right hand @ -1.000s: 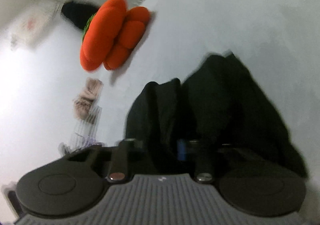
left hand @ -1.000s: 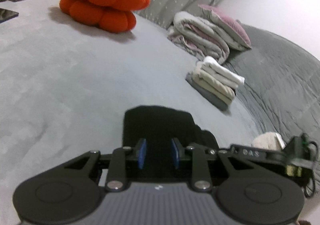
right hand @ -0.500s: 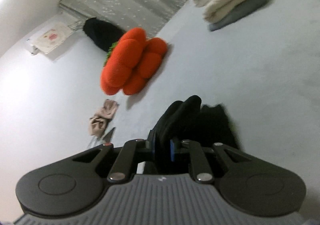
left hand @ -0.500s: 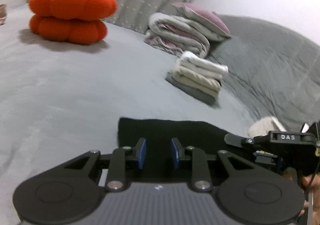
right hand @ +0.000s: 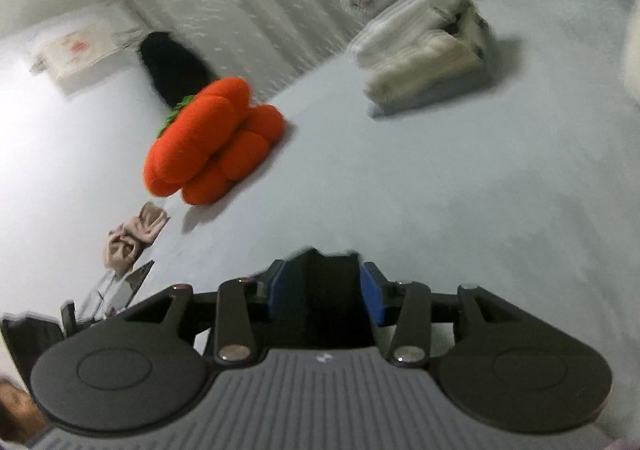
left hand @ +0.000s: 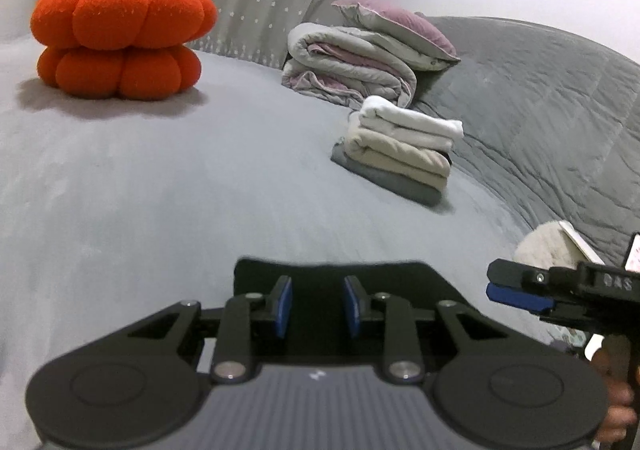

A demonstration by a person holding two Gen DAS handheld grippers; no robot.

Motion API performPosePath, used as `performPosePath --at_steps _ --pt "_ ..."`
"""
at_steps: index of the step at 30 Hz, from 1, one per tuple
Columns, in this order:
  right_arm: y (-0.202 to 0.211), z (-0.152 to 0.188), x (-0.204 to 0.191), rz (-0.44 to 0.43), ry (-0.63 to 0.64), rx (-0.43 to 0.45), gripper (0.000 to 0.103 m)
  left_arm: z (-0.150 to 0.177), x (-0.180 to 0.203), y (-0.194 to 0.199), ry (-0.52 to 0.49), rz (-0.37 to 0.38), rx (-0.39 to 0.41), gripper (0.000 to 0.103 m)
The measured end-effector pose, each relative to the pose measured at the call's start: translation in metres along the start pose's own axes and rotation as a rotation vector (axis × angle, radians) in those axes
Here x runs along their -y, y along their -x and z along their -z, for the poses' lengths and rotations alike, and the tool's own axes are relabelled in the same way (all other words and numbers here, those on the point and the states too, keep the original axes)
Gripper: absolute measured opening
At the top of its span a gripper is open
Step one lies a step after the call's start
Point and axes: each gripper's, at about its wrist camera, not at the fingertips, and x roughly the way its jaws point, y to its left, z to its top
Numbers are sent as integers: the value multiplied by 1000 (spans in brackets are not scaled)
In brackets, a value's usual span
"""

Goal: Fold clothes

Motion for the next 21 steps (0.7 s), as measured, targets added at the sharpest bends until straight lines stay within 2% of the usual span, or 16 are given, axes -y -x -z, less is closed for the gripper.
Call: performPosePath --at_steps 6,8,10,11,13,17,21 --pt "-37 16 -52 16 310 49 45 -6 -7 -31 -13 -22 -12 29" --pt "-52 22 -59 38 372 42 45 -5 -12 -42 -11 -46 -25 29" --pt "-71 27 -54 90 385 12 41 -3 -18 -51 -14 -79 -41 32" --pt "-79 29 -49 132 389 -4 32 -2 -21 -54 -9 -88 -49 31" --pt "-88 34 -38 213 395 -11 29 -4 -23 -53 5 -91 -55 31" --pt "-81 25 -20 206 306 3 36 -9 -22 -36 -34 -183 -29 32" --pt "-60 22 -23 202 317 39 36 -7 -19 -5 -25 -149 20 33"
